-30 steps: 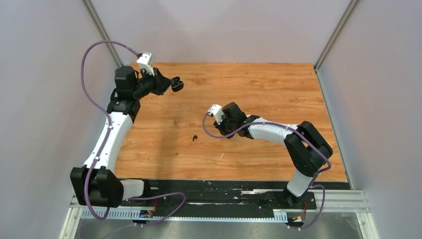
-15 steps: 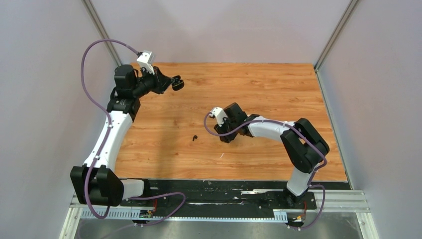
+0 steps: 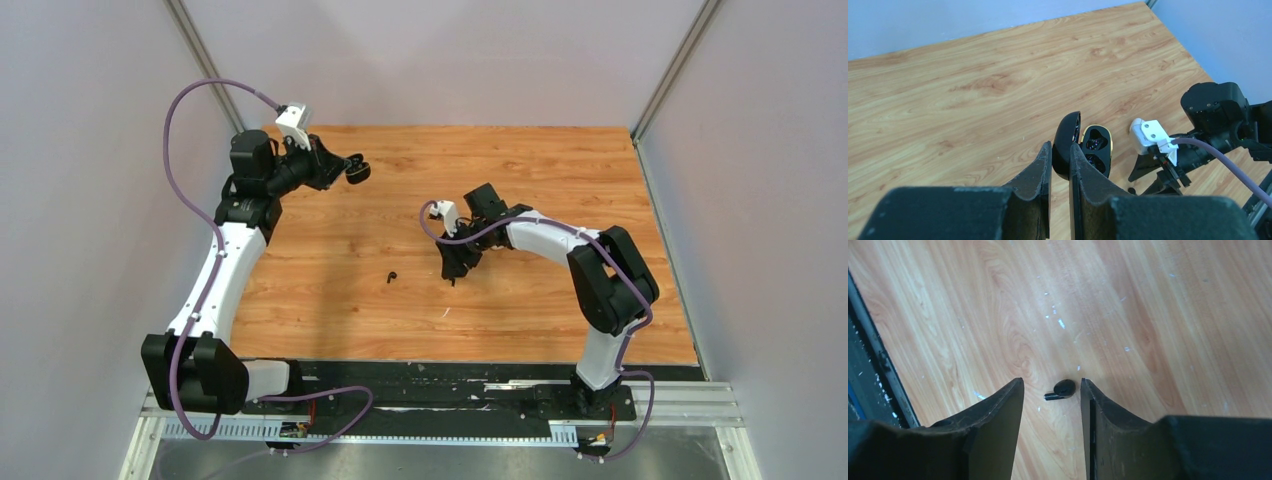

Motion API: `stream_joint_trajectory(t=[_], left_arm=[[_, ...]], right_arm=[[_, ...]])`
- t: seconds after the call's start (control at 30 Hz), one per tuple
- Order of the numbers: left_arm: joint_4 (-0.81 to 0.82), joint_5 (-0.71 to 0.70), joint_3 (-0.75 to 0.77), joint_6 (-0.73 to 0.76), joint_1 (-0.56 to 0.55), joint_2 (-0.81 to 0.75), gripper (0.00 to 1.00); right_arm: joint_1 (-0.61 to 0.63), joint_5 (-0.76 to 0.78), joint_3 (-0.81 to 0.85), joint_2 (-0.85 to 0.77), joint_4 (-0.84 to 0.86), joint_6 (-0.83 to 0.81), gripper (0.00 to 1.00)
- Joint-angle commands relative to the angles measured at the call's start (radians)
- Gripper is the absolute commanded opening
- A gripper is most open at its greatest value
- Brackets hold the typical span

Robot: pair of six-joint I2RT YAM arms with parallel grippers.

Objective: Insert the wireless bluetooth earbuds into the charging case
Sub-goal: Place the earbud at the center of the board.

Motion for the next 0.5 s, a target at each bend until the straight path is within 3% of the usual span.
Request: stream_joint_trajectory(t=[0.0,0.23,0.47], left_arm=[[0.009,0.013,0.045,-0.007,0.000,-0.025,0.00],[0.009,0.013,0.039,-0.008,-0.005,-0.029,0.00],[0.009,0.010,0.026,-0.007,-0.008,-0.039,0.00]], right_arm=[[0.005,-0.087,-0.006,-0.036,-0.034,-0.091,0.44],[0.006,-0.073,-0.028,-0.038,-0.037,-0.188,0.34],[0.009,-0.033,-0.010,-0.008,-0.033,-0.212,0.31]])
